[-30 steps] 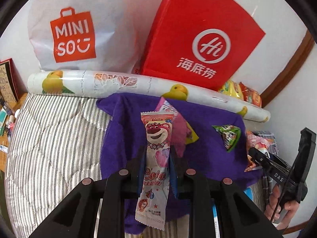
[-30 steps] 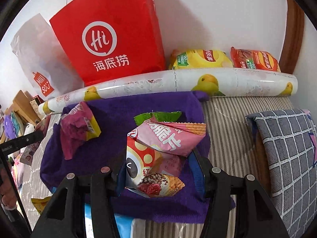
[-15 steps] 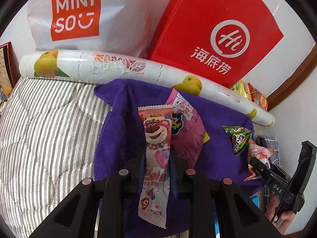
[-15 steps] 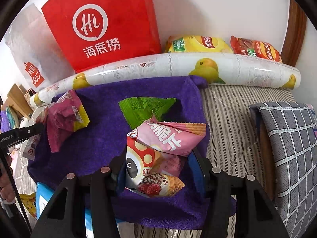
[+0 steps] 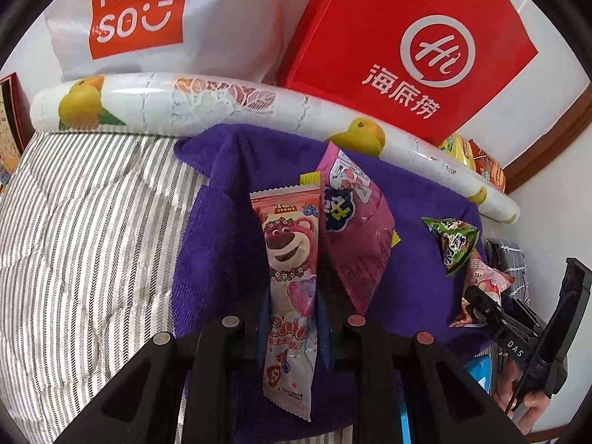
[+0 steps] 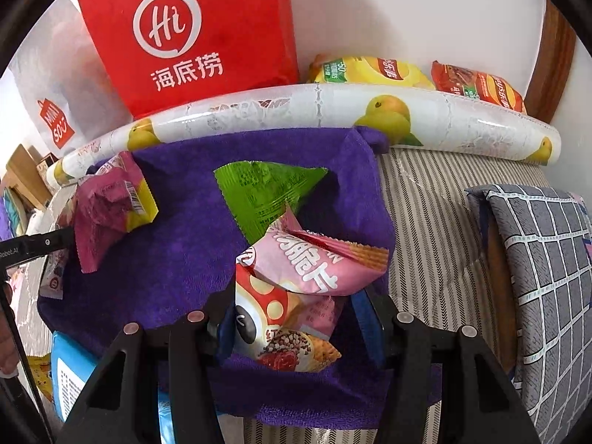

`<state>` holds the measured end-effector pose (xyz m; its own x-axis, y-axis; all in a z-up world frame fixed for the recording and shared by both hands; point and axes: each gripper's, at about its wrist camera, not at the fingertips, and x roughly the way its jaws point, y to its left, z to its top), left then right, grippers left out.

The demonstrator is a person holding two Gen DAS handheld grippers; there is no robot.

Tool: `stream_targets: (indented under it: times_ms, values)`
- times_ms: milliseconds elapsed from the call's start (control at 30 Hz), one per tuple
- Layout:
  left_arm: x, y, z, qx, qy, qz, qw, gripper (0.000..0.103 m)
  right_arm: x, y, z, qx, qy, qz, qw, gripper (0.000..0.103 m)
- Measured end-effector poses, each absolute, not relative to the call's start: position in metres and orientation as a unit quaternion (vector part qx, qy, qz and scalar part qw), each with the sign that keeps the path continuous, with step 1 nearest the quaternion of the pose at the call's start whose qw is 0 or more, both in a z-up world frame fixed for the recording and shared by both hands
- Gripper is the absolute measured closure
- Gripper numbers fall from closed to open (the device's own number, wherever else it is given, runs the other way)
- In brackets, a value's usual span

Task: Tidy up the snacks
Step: 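Open the left tool to drop the candy stick while the right tool drops the wafer bag on the towel, then move both tools back to the snack pile beside the tissue box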

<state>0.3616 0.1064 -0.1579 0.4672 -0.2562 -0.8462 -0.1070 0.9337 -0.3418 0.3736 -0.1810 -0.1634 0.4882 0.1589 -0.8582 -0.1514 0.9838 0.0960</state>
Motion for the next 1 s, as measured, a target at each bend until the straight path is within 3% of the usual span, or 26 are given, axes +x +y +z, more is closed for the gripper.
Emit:
stream_targets:
  times_ms: [233, 300, 367, 1000]
  values:
    - [0.355, 0.111, -0.155, -0.168, 0.525, -0.043, 0.833, 0.077, 0.369, -0.178, -0.151, 0.001, 0.494, 0.090, 0.865, 0.034]
    - [0.351, 0.112, -0.152, -0.167, 0.525, -0.042, 0.834, 0.062, 0.364, -0.178, -0.143, -0.002, 0.485, 0.088, 0.870, 0.026]
    - [0.347, 0.112, -0.147, -0.167, 0.521, -0.042, 0.836, 0.056, 0.358, -0.177, -0.136, -0.002, 0.478, 0.086, 0.874, 0.026]
    - [0.255, 0.110, -0.091, -0.128, 0.489, -0.040, 0.862, 0.056, 0.243, -0.176, -0.079, 0.030, 0.436, 0.118, 0.892, 0.026]
